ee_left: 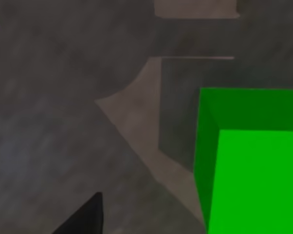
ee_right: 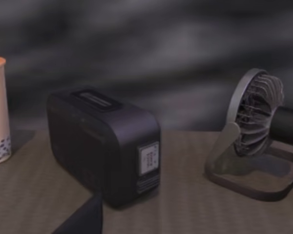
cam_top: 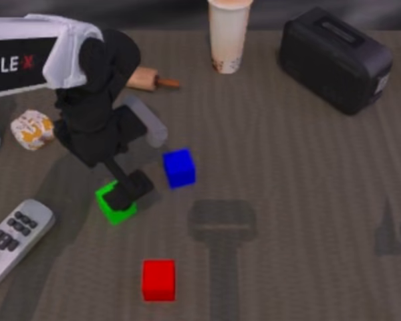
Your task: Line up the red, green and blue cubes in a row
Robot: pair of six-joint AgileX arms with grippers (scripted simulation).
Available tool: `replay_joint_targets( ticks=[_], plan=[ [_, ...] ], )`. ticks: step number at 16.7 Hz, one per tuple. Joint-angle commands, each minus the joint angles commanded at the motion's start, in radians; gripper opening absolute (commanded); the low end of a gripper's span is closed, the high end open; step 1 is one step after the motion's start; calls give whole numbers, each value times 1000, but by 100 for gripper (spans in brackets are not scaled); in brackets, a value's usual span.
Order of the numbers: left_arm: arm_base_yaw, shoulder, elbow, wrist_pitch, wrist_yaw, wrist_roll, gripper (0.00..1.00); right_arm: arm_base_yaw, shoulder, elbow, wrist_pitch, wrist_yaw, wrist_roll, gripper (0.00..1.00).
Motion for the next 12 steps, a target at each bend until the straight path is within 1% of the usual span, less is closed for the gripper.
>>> replay_joint_targets(
  ticks=[5, 10, 12],
  plan=[
    [0, 70, -95, 167, 1, 1, 100, 0, 0, 0, 0, 0, 0, 100],
    [0, 78, -105, 183, 1, 1, 100, 0, 0, 0, 0, 0, 0, 100],
    [0, 78, -105, 183, 1, 1, 85, 0, 0, 0, 0, 0, 0, 100]
  ],
)
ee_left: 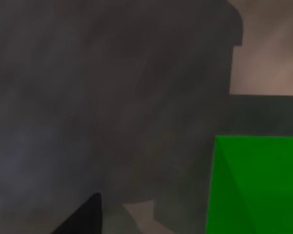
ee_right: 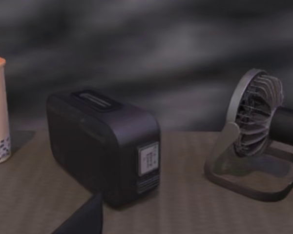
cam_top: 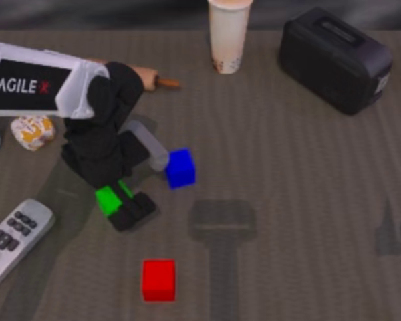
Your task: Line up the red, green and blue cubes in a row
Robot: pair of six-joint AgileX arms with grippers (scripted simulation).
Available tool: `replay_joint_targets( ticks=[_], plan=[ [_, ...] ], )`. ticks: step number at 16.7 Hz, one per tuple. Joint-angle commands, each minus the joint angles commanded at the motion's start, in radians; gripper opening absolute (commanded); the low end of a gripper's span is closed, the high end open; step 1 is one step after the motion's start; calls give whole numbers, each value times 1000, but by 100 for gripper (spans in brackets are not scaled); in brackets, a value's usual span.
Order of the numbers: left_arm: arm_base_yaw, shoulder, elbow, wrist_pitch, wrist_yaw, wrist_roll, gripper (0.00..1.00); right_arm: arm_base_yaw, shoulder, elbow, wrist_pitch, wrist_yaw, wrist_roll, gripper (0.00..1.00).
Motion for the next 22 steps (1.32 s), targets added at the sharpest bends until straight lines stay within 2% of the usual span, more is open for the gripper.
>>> replay_joint_targets(
  ticks=[11, 22],
  plan=[
    [0, 0, 0, 0, 0, 0, 2, 0, 0, 0, 0, 0, 0, 100],
    [1, -21, 15, -25, 5, -3, 0, 0, 0, 0, 0, 0, 0, 100]
  ],
)
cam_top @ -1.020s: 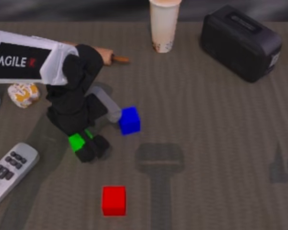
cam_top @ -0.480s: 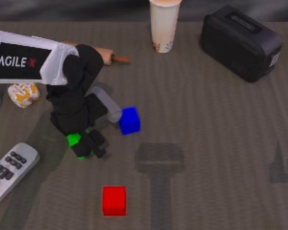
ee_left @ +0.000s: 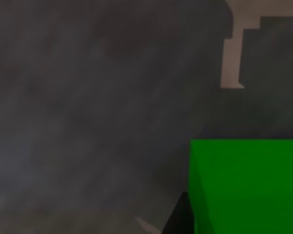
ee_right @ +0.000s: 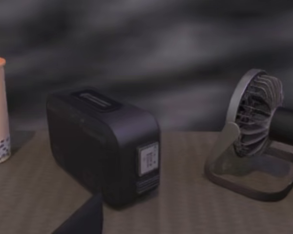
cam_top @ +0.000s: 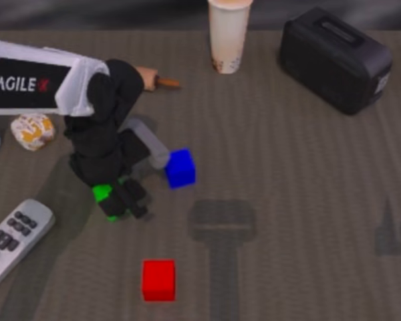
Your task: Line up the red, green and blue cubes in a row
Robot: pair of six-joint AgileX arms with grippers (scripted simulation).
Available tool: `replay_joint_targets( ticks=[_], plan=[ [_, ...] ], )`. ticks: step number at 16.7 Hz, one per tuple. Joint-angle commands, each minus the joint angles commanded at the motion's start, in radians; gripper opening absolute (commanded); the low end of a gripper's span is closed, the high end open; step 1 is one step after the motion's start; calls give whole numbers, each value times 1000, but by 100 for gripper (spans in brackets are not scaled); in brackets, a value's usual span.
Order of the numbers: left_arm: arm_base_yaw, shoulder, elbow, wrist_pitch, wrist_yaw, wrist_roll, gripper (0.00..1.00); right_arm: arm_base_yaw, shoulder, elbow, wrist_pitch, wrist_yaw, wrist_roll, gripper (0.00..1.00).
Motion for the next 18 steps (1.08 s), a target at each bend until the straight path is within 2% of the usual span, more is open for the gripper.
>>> replay_joint_targets(
  ticks=[7, 12, 15, 18],
  plan=[
    [17, -95, 122, -222, -1, -3, 0, 0, 0, 0, 0, 0, 0, 100],
    [10, -98, 125, -228, -1, -1, 0, 0, 0, 0, 0, 0, 0, 100],
    [-59, -102, 131, -237, -2, 15, 0, 0, 0, 0, 0, 0, 0, 100],
    [-199, -112, 135, -255, -2, 42, 0, 0, 0, 0, 0, 0, 0, 100]
  ],
)
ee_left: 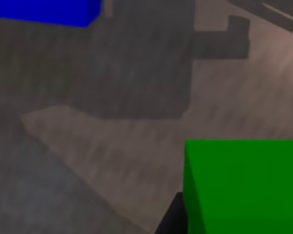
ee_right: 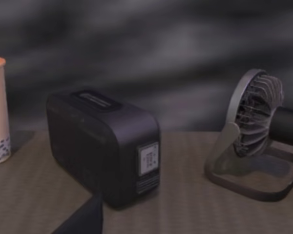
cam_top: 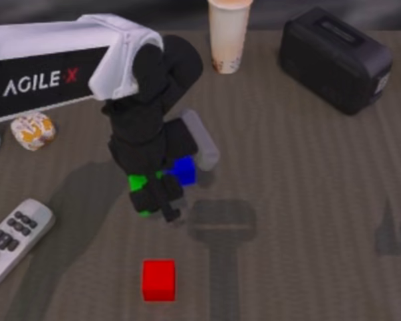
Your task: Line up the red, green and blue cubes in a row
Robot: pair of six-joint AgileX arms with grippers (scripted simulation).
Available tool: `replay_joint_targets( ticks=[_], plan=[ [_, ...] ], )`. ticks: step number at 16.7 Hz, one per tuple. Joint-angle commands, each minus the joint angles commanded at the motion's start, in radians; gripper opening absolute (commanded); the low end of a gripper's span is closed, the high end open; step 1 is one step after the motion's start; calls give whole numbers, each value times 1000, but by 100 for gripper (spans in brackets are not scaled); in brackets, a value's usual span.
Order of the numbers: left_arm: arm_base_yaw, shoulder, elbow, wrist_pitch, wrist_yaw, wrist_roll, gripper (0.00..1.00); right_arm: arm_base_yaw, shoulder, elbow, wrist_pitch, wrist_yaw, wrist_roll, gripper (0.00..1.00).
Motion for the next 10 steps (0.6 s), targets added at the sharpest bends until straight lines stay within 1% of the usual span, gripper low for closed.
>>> replay_joint_targets(
  ticks=[4, 6, 8, 10],
  plan=[
    [-217, -23, 0, -21, -1, 40, 0, 0, 0, 0, 0, 0, 0, 100],
    [-293, -36, -1, -28, -2, 55, 0, 0, 0, 0, 0, 0, 0, 100],
    [-329, -44, -2, -31, -3, 63, 0, 0, 0, 0, 0, 0, 0, 100],
    [-331, -44, -2, -31, -3, 64, 0, 0, 0, 0, 0, 0, 0, 100]
  ],
)
